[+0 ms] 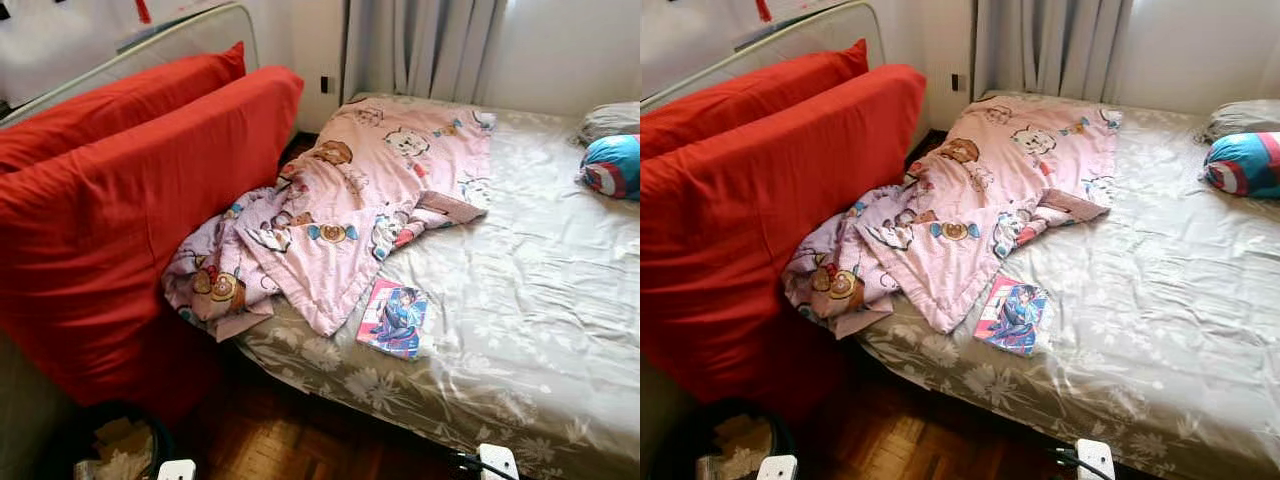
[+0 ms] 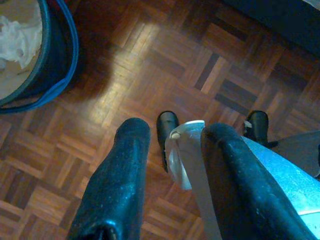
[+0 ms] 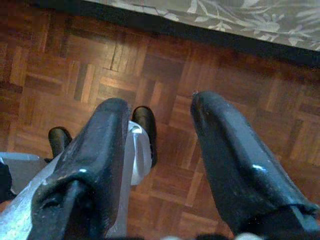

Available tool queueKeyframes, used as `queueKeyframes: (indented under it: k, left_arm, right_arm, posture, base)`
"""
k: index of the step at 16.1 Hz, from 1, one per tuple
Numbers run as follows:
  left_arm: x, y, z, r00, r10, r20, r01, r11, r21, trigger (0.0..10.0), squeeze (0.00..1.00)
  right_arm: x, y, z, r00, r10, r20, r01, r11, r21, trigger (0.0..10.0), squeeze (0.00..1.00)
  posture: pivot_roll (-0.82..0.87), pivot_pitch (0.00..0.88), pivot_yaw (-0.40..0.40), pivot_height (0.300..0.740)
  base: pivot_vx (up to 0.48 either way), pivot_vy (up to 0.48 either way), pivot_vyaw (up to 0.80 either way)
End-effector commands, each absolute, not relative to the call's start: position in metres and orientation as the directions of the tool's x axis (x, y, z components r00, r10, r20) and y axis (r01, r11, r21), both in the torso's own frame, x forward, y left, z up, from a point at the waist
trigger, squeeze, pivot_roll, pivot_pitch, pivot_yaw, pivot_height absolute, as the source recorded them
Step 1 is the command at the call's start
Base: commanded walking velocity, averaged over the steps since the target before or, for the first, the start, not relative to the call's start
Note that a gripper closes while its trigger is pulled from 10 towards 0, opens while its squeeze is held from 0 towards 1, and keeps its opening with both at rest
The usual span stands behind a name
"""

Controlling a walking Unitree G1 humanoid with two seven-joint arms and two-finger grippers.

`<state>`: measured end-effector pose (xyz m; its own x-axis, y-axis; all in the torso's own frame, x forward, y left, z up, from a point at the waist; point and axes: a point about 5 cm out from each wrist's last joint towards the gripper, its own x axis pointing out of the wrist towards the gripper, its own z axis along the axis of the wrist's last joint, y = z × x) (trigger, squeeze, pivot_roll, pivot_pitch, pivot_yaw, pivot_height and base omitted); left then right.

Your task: Clean up the room

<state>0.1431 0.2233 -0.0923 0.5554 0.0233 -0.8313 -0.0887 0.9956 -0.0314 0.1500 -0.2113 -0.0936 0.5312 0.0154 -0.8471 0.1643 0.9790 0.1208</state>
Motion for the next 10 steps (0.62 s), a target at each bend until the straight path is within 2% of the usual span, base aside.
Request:
queueKeyframes:
  k: [1, 7, 10]
  left_arm:
    - [0.1368, 0.2284, -0.0933, 0.547, 0.037, -0.837, -0.097, 0.995, -0.019, 10.0, 0.00]
    - [0.1340, 0.2231, -0.0956, 0.538, 0.033, -0.842, -0.091, 0.996, -0.018, 10.0, 0.00]
    - [0.1357, 0.2200, -0.0957, 0.539, 0.026, -0.842, -0.084, 0.996, -0.022, 10.0, 0.00]
  right_arm:
    - [0.1467, -0.2128, -0.0945, 0.533, -0.006, -0.846, 0.195, 0.974, 0.116, 10.0, 0.00]
    - [0.1461, -0.2115, -0.0948, 0.533, 0.008, -0.846, 0.182, 0.976, 0.123, 10.0, 0.00]
    - [0.1461, -0.2117, -0.0949, 0.518, 0.020, -0.855, 0.127, 0.987, 0.100, 10.0, 0.00]
  posture:
    - [-0.05, 0.027, 0.024, 0.740]
    - [-0.06, 0.013, 0.030, 0.740]
    - [-0.06, 0.002, 0.031, 0.740]
  base:
    - [0.000, 0.000, 0.00]
    - [0.000, 0.000, 0.00]
    - [0.000, 0.000, 0.00]
